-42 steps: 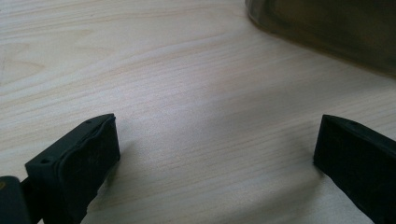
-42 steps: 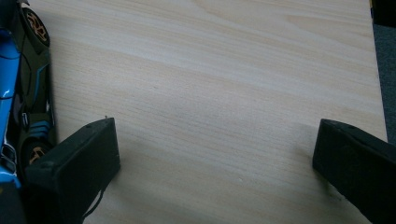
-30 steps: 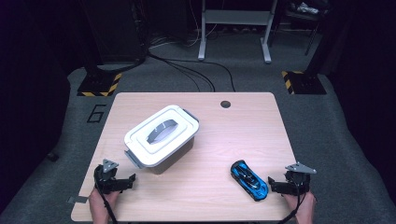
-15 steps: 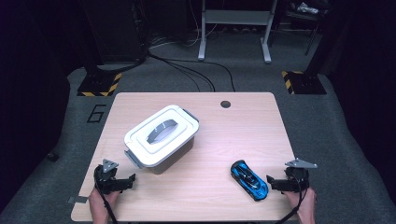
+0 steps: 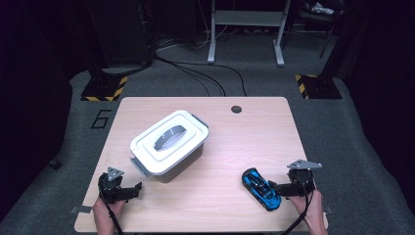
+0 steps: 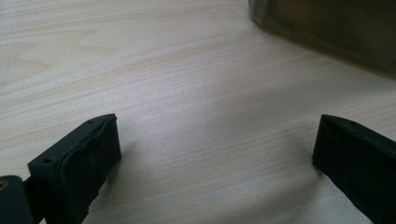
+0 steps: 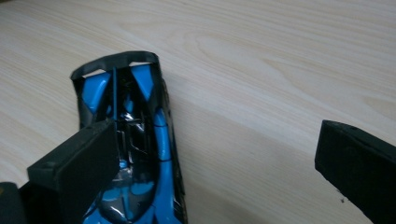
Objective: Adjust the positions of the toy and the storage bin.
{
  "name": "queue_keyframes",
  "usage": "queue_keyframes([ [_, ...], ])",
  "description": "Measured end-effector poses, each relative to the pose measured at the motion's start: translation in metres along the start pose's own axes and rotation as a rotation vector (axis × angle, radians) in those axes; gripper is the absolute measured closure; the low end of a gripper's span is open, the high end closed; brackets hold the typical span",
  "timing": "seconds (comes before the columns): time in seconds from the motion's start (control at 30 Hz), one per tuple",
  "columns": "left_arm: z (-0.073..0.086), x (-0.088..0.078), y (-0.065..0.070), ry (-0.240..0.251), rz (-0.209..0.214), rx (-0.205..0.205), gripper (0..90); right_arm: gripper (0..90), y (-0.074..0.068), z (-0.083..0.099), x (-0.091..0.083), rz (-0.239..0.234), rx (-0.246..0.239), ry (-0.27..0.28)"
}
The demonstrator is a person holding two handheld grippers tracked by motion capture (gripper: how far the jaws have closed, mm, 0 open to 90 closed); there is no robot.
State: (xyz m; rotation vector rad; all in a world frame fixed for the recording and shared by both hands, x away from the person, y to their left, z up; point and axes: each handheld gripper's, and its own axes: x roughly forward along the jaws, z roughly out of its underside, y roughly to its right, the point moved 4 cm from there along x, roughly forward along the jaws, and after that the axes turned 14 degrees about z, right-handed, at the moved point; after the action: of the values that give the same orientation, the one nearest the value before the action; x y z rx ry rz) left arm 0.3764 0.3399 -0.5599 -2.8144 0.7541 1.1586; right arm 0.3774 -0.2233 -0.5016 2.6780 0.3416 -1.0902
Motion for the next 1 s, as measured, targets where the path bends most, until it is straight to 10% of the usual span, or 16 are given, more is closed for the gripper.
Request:
queue_keyframes([
  [1.0,0.000,0.000,0.000,0.004,0.001,0.001,1.8,0.0,-0.080,-0.036,0.037,-0.098,-0.157,-0.106],
])
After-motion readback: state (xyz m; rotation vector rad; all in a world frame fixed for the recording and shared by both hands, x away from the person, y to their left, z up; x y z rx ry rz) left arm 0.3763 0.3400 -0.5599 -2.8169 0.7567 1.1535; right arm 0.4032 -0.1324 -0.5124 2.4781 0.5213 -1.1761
